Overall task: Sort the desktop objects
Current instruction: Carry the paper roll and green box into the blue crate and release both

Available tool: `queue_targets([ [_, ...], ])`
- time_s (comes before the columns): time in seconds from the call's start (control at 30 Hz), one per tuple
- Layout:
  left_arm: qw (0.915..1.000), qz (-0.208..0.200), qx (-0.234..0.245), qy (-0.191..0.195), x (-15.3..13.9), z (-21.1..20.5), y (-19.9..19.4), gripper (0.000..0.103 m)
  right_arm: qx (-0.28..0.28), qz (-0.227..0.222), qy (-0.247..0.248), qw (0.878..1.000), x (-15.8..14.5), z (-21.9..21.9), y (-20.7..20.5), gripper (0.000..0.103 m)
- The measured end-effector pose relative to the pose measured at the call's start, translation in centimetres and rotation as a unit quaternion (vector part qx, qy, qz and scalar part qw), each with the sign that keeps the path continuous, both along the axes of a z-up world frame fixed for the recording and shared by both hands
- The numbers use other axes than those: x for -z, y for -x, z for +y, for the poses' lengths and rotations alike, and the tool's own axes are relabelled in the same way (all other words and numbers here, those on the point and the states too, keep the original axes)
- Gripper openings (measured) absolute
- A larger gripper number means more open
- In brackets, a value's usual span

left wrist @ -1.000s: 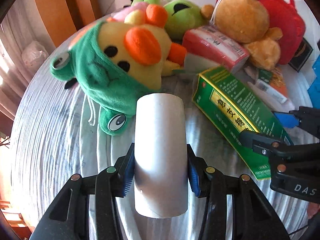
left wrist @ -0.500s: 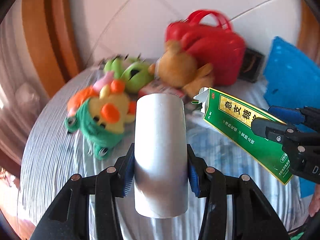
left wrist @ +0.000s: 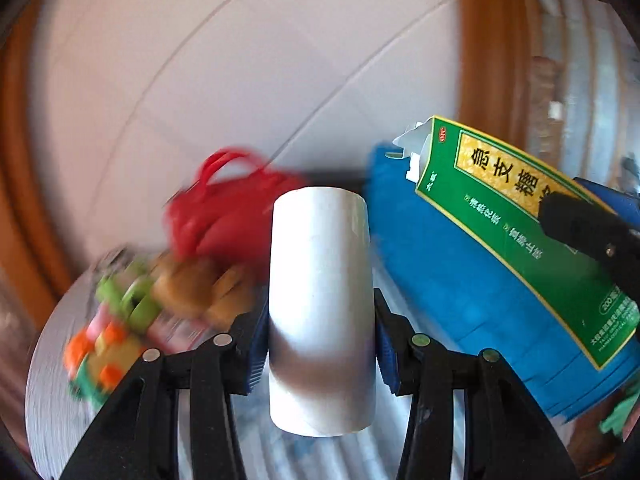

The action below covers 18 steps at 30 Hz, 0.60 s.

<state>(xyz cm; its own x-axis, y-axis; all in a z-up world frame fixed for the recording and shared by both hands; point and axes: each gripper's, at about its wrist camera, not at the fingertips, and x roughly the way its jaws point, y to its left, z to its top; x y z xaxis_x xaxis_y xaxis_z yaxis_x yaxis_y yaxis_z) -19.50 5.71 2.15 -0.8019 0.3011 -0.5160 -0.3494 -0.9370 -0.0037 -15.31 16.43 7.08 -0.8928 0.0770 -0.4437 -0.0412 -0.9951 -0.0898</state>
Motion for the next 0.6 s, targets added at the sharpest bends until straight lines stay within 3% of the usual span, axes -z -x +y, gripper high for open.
queue_targets([
  [0.13, 0.9973, 0.028, 0.068, -0.004, -4.1, 7.1, 0.4, 0.045, 0.083, 0.033, -0.002, 0.996, -3.8, 6.1, -3.0, 0.052],
  [0.3, 0.9903, 0.019, 0.138, -0.001, -7.2, 16.3, 2.0, 0.045, 0.168, 0.035, 0.008, 0.985, -7.0, 14.2, -4.7, 0.052],
  [0.43, 0.9850, -0.011, 0.171, 0.020, -7.8, 23.1, 4.1, 0.045, 0.214, 0.012, 0.026, 0.976, -7.9, 20.8, -4.1, 0.052],
  [0.6, 0.9798, -0.046, 0.188, 0.051, -7.2, 29.8, 6.8, 0.045, 0.246, -0.031, 0.035, 0.968, -6.9, 26.8, -1.6, 0.052],
])
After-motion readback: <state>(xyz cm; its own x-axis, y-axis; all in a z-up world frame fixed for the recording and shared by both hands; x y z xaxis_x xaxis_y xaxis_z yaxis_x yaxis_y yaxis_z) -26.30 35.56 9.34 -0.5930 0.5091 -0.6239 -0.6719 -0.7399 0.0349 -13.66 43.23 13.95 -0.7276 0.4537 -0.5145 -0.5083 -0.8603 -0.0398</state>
